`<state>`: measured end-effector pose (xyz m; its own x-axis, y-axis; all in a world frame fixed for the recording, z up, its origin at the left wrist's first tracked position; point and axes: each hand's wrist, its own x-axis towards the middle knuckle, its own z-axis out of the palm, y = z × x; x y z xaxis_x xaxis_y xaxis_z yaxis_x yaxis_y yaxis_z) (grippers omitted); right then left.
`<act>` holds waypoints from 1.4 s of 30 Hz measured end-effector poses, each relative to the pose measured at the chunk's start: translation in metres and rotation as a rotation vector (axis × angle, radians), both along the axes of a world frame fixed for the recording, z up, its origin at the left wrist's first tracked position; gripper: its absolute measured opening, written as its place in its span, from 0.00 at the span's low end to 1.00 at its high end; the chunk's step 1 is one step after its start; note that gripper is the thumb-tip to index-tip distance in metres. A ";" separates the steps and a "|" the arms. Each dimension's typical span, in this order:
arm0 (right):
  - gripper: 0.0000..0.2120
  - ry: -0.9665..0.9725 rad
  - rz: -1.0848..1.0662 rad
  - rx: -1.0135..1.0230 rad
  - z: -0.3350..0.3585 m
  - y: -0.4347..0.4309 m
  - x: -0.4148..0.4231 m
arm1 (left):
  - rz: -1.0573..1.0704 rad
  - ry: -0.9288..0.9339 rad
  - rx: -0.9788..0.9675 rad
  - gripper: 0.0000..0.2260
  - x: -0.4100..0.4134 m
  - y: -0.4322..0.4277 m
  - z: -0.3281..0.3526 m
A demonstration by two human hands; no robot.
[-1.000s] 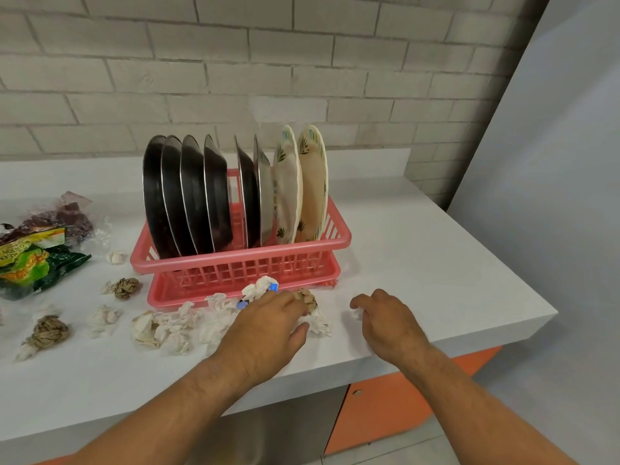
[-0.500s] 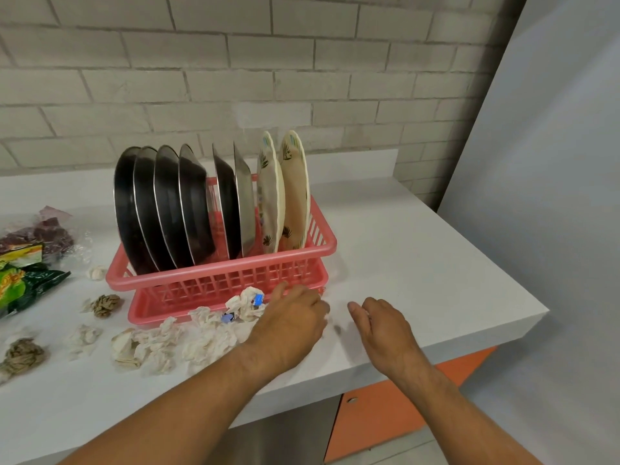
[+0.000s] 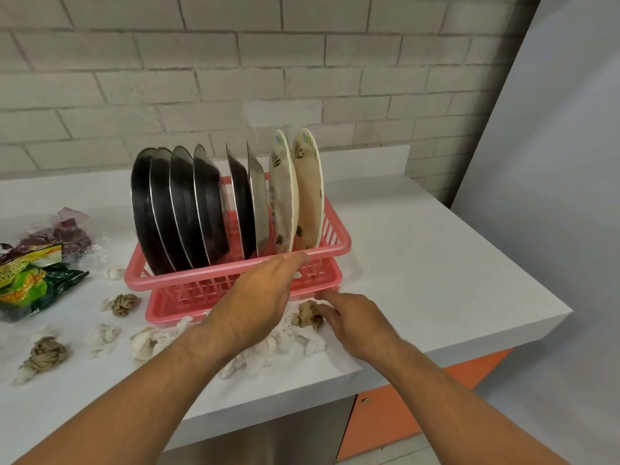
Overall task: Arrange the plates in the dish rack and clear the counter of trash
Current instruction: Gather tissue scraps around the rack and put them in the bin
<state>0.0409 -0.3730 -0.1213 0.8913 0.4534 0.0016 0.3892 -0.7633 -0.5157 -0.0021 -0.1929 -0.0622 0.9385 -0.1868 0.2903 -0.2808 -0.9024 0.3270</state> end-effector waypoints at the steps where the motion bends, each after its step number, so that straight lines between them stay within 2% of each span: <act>1: 0.14 0.006 0.036 -0.039 -0.001 0.003 0.001 | -0.006 -0.010 0.023 0.18 -0.001 0.002 -0.002; 5: 0.16 0.035 0.067 -0.162 -0.011 0.007 0.004 | 0.031 0.054 -0.006 0.12 -0.008 0.014 -0.012; 8: 0.12 0.033 0.026 -0.176 -0.015 0.008 0.009 | 0.049 0.037 -0.006 0.07 -0.013 0.016 -0.018; 10: 0.09 0.044 -0.005 -0.153 -0.015 0.007 0.012 | 0.063 0.036 -0.002 0.08 -0.012 0.017 -0.021; 19: 0.12 0.054 -0.186 -0.108 -0.006 -0.016 0.018 | 0.071 0.073 0.020 0.11 -0.004 0.018 -0.024; 24: 0.02 0.075 -0.191 0.021 0.006 -0.016 0.013 | 0.010 0.042 0.060 0.12 -0.001 0.014 -0.021; 26: 0.06 0.067 -0.175 0.089 0.014 -0.011 0.009 | 0.024 0.047 0.066 0.13 -0.001 0.015 -0.021; 28: 0.05 0.067 -0.220 0.159 0.022 -0.005 0.005 | 0.051 0.052 0.045 0.14 -0.001 0.019 -0.023; 33: 0.30 0.024 -0.326 0.106 0.033 0.006 -0.010 | 0.037 0.035 0.048 0.13 -0.008 0.028 -0.021; 35: 0.34 0.038 -0.359 0.136 0.035 0.010 -0.016 | 0.026 0.026 0.036 0.13 -0.011 0.032 -0.019; 38: 0.26 0.063 -0.414 0.202 0.035 0.015 -0.024 | 0.008 0.022 0.006 0.13 -0.018 0.039 -0.018; 42: 0.09 0.193 -0.517 0.305 0.031 0.020 -0.038 | -0.022 0.011 0.035 0.13 -0.029 0.051 -0.018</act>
